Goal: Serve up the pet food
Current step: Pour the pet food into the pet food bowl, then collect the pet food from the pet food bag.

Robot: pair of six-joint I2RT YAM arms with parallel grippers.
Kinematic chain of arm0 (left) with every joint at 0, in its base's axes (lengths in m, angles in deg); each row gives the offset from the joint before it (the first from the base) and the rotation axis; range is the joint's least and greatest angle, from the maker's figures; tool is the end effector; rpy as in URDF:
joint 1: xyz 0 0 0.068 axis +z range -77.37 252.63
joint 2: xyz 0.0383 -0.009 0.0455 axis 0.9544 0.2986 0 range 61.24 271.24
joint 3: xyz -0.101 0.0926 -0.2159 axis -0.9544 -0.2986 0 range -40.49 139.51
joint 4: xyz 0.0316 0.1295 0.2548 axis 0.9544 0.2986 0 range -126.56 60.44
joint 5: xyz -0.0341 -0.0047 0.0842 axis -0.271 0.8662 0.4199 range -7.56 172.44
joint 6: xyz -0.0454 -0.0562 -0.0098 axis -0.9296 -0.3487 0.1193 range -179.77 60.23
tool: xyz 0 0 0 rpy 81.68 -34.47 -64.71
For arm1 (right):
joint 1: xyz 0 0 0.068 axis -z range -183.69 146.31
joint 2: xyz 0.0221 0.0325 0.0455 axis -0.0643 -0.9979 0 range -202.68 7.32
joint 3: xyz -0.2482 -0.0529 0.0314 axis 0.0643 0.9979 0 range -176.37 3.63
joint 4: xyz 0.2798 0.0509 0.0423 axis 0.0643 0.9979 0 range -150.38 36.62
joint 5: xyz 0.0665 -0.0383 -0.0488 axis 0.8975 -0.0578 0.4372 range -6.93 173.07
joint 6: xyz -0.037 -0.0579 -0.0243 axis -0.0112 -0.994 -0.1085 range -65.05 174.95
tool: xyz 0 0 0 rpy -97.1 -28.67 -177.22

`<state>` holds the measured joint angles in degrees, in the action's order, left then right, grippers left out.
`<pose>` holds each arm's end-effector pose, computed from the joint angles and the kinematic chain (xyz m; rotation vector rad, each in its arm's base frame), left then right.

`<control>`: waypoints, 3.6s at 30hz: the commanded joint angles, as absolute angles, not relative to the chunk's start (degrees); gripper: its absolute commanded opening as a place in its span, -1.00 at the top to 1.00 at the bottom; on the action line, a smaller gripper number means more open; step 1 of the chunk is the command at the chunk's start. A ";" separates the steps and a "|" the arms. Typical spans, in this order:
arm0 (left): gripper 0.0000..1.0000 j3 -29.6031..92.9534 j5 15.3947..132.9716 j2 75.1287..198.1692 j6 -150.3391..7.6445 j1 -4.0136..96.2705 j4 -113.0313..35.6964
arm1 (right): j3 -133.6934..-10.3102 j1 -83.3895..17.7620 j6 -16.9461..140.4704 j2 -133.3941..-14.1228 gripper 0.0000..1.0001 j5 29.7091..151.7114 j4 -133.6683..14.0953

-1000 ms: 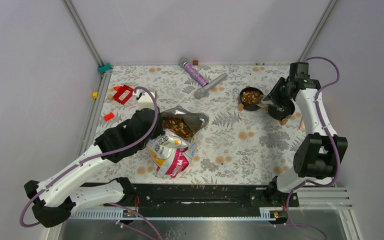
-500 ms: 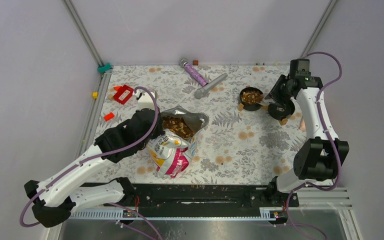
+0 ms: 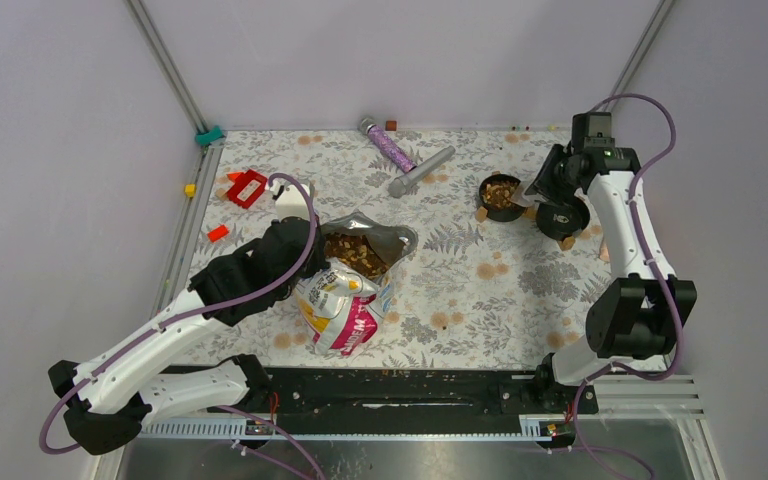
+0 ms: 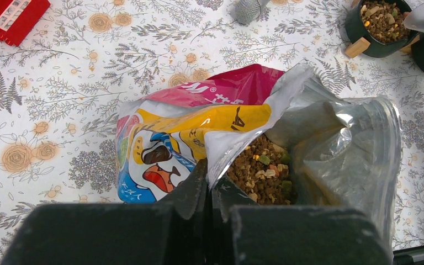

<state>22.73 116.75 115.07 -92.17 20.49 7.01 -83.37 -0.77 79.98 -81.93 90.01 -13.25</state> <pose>0.1722 -0.1659 0.3463 0.0210 2.0634 -0.2604 0.3788 -0.0120 0.3072 0.5382 2.3903 0.3195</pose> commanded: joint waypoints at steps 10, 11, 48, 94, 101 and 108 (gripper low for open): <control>1.00 24.53 118.40 114.13 -91.90 19.62 1.72 | -77.70 -2.19 79.43 -73.98 1.00 87.78 -21.18; 1.00 24.73 118.80 114.26 -92.11 19.61 2.08 | -76.75 -2.19 80.07 -72.48 1.00 87.73 -22.18; 1.00 24.65 118.68 114.07 -93.57 18.90 2.56 | -54.54 -7.44 102.65 -37.14 1.00 136.35 -45.21; 1.00 25.68 116.61 113.63 -92.62 16.83 3.18 | -100.55 -54.22 87.62 -81.38 1.00 77.51 10.94; 1.00 25.70 116.87 113.54 -92.40 16.65 3.29 | -107.12 -56.18 87.12 -90.17 1.00 74.97 13.41; 1.00 25.65 115.92 113.64 -93.05 16.47 3.24 | -102.18 -56.42 89.32 -92.60 1.00 80.26 6.46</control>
